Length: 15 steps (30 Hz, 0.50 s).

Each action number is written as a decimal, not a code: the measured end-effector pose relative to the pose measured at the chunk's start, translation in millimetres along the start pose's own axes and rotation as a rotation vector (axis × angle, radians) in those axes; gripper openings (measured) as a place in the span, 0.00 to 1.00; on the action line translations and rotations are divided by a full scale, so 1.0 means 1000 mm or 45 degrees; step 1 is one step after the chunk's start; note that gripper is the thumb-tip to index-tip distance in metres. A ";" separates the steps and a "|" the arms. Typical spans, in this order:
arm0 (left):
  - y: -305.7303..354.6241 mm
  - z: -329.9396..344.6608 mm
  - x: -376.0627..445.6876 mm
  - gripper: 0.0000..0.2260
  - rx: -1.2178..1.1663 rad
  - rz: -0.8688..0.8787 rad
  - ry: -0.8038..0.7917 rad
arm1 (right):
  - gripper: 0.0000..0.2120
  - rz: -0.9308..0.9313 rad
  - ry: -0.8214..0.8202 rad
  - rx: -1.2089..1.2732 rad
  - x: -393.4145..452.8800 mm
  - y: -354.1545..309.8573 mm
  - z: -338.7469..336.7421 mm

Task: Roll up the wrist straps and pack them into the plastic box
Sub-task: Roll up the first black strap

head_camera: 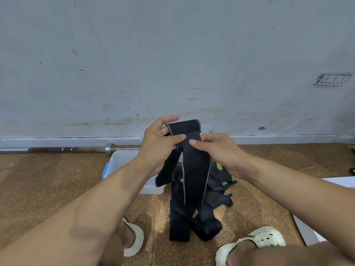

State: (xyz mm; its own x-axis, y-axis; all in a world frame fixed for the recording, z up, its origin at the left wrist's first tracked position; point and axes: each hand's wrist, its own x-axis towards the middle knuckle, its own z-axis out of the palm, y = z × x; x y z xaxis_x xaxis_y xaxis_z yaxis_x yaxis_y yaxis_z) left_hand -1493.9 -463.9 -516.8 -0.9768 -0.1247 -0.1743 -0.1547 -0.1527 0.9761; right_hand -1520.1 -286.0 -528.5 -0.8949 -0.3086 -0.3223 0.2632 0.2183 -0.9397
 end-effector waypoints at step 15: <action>-0.001 -0.003 0.002 0.31 0.098 -0.024 -0.084 | 0.10 -0.081 -0.088 -0.052 -0.001 -0.001 -0.009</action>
State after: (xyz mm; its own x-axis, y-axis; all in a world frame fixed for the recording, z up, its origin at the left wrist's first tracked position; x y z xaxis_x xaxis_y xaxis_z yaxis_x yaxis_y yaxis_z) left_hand -1494.9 -466.8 -518.2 -0.9808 -0.0570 -0.1864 -0.1818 -0.0781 0.9802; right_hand -1522.6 -277.6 -526.8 -0.8819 -0.3858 -0.2709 0.1907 0.2335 -0.9535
